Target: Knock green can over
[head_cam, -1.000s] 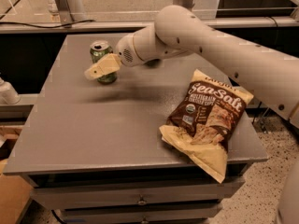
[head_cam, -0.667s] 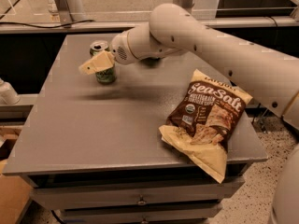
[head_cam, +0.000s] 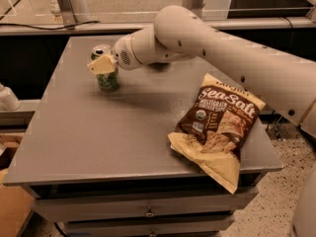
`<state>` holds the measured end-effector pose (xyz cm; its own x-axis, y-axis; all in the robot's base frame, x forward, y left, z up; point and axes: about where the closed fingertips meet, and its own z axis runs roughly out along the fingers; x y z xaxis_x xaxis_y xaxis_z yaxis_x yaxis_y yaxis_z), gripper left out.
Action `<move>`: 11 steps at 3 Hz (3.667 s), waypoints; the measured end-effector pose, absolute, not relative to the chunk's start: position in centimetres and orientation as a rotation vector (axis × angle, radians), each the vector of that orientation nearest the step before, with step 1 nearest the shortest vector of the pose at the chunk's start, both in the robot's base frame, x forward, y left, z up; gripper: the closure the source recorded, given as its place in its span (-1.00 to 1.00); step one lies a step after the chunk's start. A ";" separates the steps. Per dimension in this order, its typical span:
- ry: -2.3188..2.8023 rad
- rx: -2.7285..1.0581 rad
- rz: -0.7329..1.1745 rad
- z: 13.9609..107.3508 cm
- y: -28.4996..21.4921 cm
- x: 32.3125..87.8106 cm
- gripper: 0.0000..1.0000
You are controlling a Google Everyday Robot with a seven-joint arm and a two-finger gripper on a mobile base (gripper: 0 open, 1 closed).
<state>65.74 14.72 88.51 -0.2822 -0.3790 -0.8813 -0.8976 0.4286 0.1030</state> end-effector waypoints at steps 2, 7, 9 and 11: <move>1.931 -1.129 0.692 88.8 10.7 65.0 1.00; 1.951 -1.663 0.312 89.8 2.4 63.2 1.00; 1.879 -1.937 0.181 88.0 2.1 61.2 1.00; 1.801 -2.105 0.130 86.7 2.8 59.3 0.66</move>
Offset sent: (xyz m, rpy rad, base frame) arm -0.0058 -0.0903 0.0112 -0.2205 0.0124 -0.0271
